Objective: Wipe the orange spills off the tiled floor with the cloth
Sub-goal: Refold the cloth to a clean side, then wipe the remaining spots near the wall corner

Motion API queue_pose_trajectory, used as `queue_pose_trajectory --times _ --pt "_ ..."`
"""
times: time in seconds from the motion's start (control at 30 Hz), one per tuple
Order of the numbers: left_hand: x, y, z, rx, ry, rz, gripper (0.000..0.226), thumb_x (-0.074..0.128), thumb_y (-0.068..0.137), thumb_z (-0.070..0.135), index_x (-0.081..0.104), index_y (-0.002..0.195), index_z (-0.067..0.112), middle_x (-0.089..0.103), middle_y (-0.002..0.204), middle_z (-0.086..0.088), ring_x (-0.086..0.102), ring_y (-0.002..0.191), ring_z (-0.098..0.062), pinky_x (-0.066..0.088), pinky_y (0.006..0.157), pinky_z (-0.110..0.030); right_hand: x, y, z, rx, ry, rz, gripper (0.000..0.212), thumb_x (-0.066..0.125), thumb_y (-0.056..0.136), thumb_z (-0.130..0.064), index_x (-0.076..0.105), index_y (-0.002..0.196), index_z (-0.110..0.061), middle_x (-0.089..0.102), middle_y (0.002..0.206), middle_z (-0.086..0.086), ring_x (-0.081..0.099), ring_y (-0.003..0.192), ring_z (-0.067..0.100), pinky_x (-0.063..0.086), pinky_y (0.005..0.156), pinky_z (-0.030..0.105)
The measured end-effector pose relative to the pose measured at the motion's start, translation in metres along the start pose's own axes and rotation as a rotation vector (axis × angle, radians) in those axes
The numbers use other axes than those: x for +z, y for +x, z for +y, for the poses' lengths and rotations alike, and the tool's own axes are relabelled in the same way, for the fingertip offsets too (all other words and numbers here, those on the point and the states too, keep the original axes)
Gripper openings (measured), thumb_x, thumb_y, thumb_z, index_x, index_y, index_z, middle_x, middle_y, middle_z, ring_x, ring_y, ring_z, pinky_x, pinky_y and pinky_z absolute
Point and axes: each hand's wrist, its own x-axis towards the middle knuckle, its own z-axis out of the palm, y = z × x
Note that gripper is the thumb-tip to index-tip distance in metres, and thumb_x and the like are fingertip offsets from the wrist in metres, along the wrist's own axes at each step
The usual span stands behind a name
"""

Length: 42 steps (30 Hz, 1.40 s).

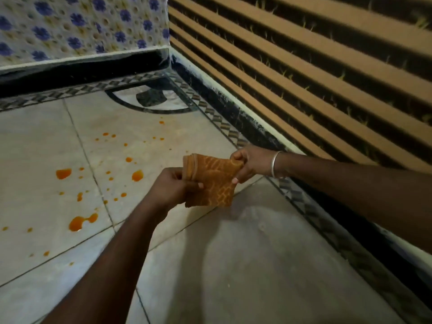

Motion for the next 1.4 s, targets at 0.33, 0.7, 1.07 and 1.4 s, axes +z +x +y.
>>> queue_pose_trajectory --times 0.33,0.7,1.07,1.4 --pt "0.061 0.07 -0.008 0.494 0.619 0.092 0.017 0.063 0.088 0.019 0.078 0.095 0.015 0.077 0.114 -0.007 0.07 0.109 -0.025 0.056 0.095 -0.046 0.005 0.02 0.097 -0.192 0.107 0.558 0.054 0.062 0.083 0.01 0.061 0.12 -0.029 0.064 0.115 -0.006 0.061 0.105 0.008 0.053 0.087 0.026" --pt "0.13 0.097 -0.068 0.426 1.19 -0.119 0.064 0.01 0.105 0.06 0.008 0.165 0.038 -0.005 0.173 0.005 -0.017 0.16 -0.017 -0.007 0.129 -0.05 0.069 0.03 0.189 0.024 -0.573 0.633 0.066 0.013 0.1 -0.036 0.001 0.16 -0.015 0.003 0.168 0.007 -0.002 0.155 0.022 0.012 0.126 0.045" --pt "0.121 0.146 -0.078 0.348 1.288 -0.055 0.063 0.007 0.107 0.062 -0.006 0.164 0.038 -0.015 0.173 0.005 -0.024 0.157 -0.015 -0.004 0.128 -0.055 0.071 0.032 0.191 0.034 -0.692 0.601 0.069 0.014 0.101 -0.057 0.005 0.161 -0.023 0.005 0.169 0.006 0.002 0.156 0.024 0.009 0.125 0.047" --pt "0.16 0.101 -0.091 0.227 1.252 0.049 0.07 0.002 0.103 0.065 -0.008 0.164 0.033 -0.019 0.171 0.001 -0.027 0.157 -0.021 -0.012 0.127 -0.054 0.073 0.033 0.19 -0.052 -0.728 0.582 0.061 0.021 0.102 -0.042 0.02 0.159 -0.018 0.01 0.168 0.004 0.001 0.156 0.02 0.011 0.125 0.046"
